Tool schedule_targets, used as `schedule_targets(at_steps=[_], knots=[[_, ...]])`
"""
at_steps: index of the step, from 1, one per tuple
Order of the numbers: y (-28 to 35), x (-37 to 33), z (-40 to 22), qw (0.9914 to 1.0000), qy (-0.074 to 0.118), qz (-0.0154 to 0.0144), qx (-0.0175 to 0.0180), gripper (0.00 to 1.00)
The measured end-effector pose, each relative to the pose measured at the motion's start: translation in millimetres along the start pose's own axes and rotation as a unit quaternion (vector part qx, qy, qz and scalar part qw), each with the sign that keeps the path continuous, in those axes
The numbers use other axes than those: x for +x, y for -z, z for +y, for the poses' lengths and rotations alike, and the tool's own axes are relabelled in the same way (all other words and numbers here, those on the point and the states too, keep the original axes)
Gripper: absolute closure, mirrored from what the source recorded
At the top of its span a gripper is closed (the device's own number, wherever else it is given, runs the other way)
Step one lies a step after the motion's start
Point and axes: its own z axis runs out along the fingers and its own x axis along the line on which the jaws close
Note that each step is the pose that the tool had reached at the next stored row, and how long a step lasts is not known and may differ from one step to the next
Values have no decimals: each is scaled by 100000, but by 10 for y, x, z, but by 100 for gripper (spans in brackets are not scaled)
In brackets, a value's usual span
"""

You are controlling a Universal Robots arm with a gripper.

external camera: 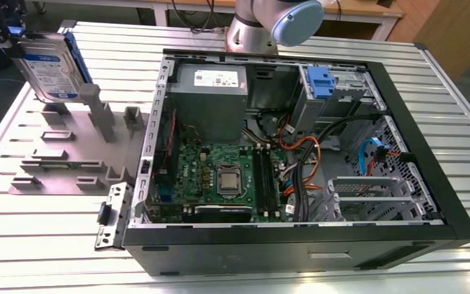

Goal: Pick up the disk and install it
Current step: 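Pick up the disk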

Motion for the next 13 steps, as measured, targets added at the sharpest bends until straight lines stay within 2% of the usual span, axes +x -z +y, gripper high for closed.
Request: schedule_targets(at_steps=[5, 13], knots=[[25, 0, 1, 100000, 0, 0, -4, 64], [119, -2, 4, 100000, -2, -14, -1, 64]])
